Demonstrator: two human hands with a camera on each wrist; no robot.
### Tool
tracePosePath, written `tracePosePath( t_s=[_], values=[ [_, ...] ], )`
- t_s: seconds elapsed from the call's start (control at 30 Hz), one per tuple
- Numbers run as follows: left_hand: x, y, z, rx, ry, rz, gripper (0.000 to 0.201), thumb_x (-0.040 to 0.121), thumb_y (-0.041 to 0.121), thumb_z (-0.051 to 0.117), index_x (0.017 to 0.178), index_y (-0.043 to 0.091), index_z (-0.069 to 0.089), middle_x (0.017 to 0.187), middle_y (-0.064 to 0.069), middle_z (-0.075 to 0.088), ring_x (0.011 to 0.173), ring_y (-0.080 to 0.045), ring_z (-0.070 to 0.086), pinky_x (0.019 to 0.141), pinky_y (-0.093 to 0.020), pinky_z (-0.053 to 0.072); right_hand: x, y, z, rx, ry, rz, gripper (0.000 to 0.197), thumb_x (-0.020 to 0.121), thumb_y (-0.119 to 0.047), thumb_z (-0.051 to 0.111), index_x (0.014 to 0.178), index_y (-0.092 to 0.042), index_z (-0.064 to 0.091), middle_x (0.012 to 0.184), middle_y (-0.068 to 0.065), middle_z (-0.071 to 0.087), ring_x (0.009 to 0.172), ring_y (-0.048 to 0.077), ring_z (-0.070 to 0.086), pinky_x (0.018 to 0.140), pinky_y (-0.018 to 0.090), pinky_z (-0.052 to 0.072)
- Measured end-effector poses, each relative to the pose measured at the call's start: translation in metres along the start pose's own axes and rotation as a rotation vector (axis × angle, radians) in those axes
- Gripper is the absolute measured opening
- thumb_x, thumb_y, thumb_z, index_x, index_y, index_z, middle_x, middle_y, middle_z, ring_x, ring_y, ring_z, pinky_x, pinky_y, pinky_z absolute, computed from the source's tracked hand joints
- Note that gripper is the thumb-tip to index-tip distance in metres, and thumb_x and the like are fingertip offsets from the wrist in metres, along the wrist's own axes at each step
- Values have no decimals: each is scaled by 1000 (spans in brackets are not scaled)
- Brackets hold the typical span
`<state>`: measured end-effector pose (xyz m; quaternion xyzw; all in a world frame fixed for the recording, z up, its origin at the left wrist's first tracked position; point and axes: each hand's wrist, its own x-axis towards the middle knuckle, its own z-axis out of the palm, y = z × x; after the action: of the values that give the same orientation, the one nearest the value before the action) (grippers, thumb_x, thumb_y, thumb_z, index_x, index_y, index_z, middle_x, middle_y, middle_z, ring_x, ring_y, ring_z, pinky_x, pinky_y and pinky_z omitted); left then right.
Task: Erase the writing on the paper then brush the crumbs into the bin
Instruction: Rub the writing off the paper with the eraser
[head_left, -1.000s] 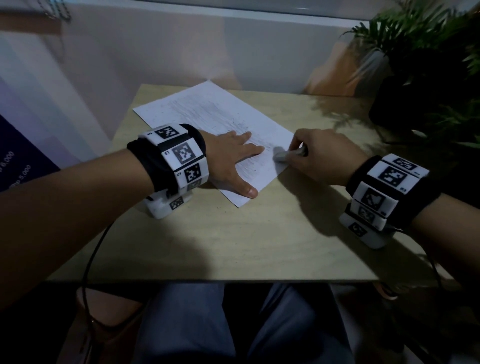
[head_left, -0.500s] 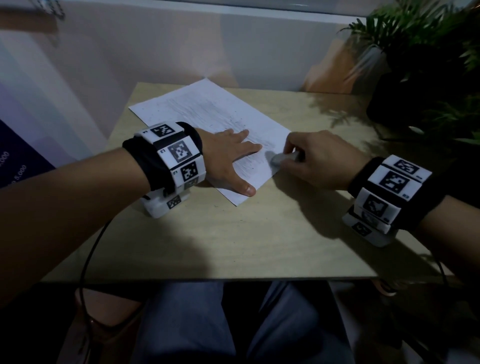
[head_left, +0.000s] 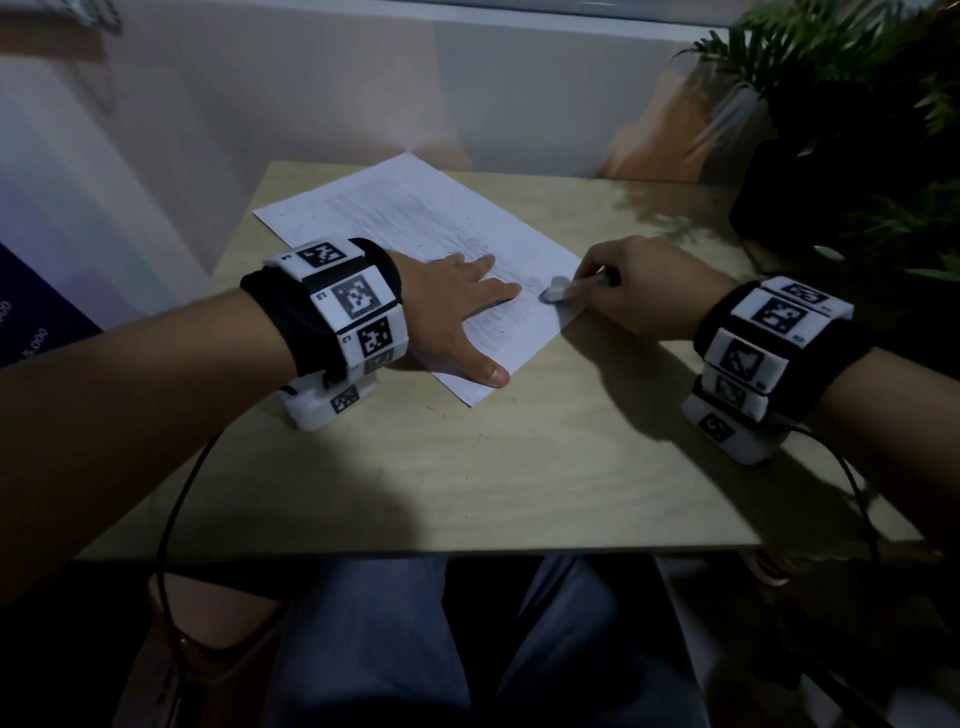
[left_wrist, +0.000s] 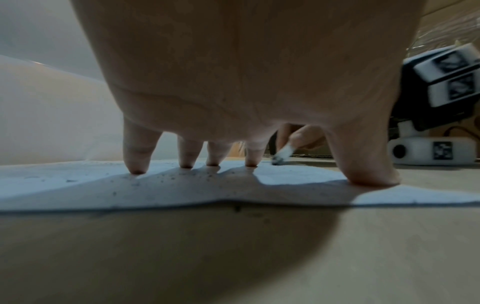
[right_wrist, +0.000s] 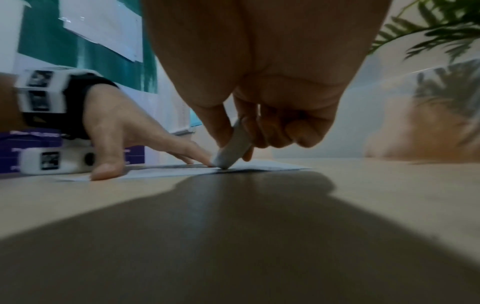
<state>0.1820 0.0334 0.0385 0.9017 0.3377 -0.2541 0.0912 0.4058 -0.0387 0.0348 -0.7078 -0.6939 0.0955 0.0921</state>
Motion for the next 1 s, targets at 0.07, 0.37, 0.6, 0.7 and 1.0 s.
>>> tracePosePath(
  t_s=[0.07,0.37,0.6,0.7,1.0],
  values=[
    [0,0,0,-2,-1,1,118,70,89,48,161,40,-9,169,4,-21,157,-24,-10,125,-57,8,5,1,1,-37,46,24,44,89,-63,57,92,-20,68,90,2,65,83,25,56,72,36,45],
    [0,0,0,7,-6,6,116,72,91,45,160,40,-10,169,3,-21,157,-25,-10,126,-56,7,2,-1,3,-31,52,-8,40,92,-60,58,99,-22,64,97,3,67,86,23,57,76,37,48],
    [-6,-4,-6,0,-19,-17,100,86,81,46,159,45,-11,168,10,-22,157,-21,-11,124,-53,4,-4,-12,0,62,-24,-64,35,86,-57,68,95,-24,59,84,-10,61,83,18,59,67,29,44],
    [-7,-4,-8,23,-27,-14,102,84,83,46,159,45,-12,168,11,-23,157,-21,-12,123,-55,5,-14,-25,-3,194,-199,-137,39,77,-63,73,89,-27,63,72,-15,59,70,6,54,60,15,39],
    [-7,-6,-9,15,-89,-8,131,51,95,41,157,46,-18,166,12,-28,156,-20,-15,123,-57,1,-8,-18,1,58,8,-117,30,88,-49,67,94,-20,65,82,-7,62,75,12,57,65,28,42]
  ],
)
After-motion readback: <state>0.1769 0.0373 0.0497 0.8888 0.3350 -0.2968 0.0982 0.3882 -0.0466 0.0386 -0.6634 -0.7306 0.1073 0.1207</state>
